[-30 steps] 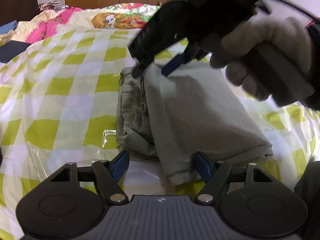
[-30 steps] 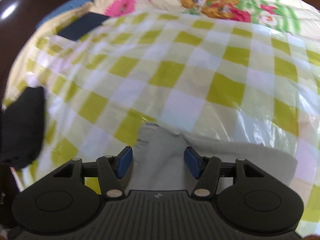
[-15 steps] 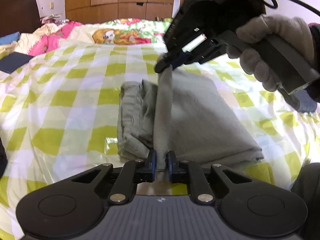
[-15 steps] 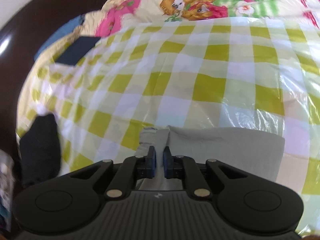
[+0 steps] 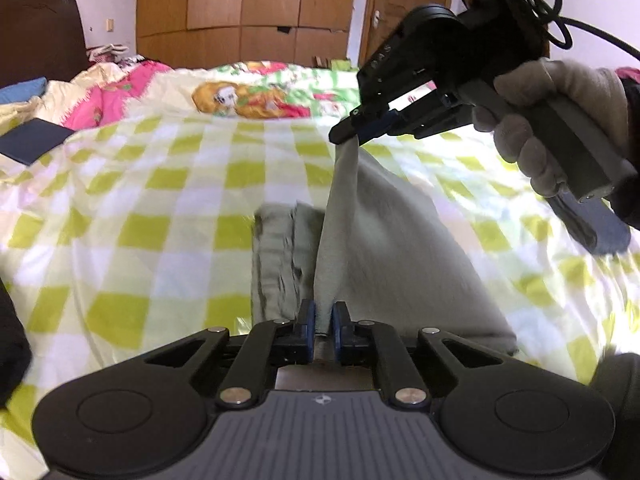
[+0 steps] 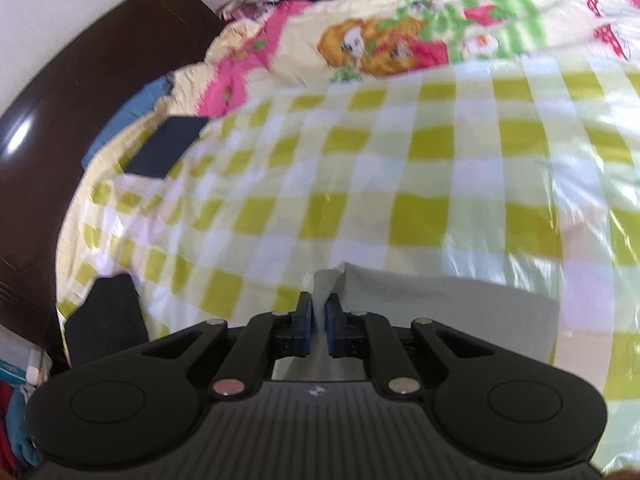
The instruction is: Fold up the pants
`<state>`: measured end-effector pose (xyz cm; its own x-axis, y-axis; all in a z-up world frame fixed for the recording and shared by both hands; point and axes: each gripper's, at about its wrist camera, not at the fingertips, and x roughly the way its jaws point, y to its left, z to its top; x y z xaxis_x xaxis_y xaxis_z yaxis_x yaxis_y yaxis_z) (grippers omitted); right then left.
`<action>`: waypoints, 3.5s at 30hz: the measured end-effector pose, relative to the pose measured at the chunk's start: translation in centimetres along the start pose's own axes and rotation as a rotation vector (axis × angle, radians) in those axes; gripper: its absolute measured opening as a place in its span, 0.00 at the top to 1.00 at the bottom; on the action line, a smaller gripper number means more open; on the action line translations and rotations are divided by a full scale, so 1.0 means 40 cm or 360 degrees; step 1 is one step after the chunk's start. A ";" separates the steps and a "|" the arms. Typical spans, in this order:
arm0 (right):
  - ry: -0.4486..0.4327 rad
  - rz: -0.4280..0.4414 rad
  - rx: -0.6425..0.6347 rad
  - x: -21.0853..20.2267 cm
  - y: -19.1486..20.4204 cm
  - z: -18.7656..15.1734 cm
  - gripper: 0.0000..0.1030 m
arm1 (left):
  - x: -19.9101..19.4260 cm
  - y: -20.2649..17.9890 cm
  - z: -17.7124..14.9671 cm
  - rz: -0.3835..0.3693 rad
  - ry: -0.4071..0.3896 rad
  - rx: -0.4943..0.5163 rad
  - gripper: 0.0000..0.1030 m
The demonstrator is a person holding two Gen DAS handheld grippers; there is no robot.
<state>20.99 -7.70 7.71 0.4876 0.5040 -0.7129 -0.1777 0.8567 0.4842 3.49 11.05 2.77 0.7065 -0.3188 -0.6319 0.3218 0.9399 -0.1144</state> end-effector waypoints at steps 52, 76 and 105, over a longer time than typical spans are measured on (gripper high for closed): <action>0.0225 -0.0250 0.0083 0.152 -0.015 -0.033 0.84 | 0.076 -0.005 -0.044 0.0116 0.0126 0.0108 0.76; 0.0153 -0.0208 -0.0013 0.249 0.077 0.022 0.94 | 0.055 0.100 -0.043 0.0086 0.0006 -0.0192 0.78; 0.0240 -0.0433 0.0016 0.182 0.072 0.003 0.94 | 0.007 0.109 -0.031 0.0030 -0.0160 -0.0183 0.78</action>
<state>24.14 -1.59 3.97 0.3835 0.2677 -0.8839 -0.0491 0.9616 0.2699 4.31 15.22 1.15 0.7730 -0.3060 -0.5557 0.2376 0.9519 -0.1936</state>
